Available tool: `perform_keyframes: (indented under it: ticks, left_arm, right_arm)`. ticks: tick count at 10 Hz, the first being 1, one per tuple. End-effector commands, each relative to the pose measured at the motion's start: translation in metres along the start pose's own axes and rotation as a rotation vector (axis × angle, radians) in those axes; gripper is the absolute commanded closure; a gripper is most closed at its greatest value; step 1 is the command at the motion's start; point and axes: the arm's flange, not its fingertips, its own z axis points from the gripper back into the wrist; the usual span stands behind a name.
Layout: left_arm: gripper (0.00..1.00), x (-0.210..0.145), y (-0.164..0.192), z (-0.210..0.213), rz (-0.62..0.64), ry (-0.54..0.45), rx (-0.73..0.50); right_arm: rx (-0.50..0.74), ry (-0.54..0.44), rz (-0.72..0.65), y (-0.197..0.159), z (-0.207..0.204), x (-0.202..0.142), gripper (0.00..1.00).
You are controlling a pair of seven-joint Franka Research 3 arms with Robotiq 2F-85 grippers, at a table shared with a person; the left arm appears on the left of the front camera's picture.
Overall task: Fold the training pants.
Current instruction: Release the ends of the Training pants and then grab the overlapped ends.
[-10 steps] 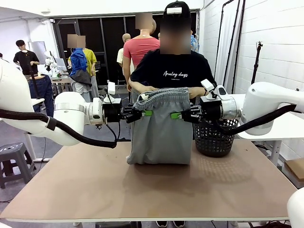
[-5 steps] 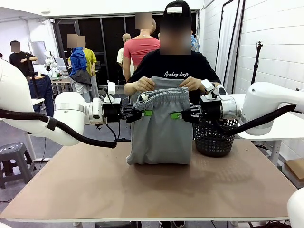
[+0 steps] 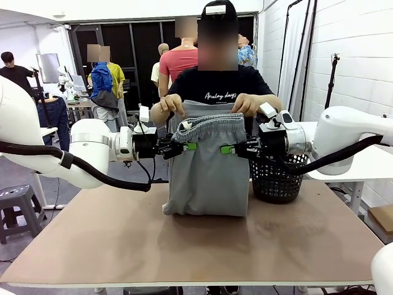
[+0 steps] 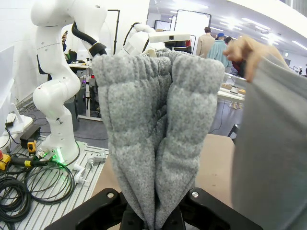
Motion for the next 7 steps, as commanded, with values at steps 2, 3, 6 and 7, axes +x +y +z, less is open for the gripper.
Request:
perform_keyframes:
  ticks: [2, 3, 6, 7]
  left_arm:
    - [1.0, 0.0017, 0.0001, -0.0006, 0.001, 0.002, 0.004]
    - [1.0, 0.0017, 0.0001, -0.0006, 0.001, 0.002, 0.004]
    - [1.0, 0.0017, 0.0001, -0.0006, 0.001, 0.002, 0.004]
    - [1.0, 0.0017, 0.0001, -0.0006, 0.001, 0.002, 0.004]
  right_arm:
    - [0.007, -0.003, 0.007, 0.0018, -0.0012, 0.0036, 1.0]
    - [0.007, -0.003, 0.007, 0.0018, -0.0012, 0.0036, 1.0]
    - [0.007, -0.003, 0.007, 0.0018, -0.0012, 0.0036, 1.0]
    - [0.007, -0.003, 0.007, 0.0018, -0.0012, 0.0036, 1.0]
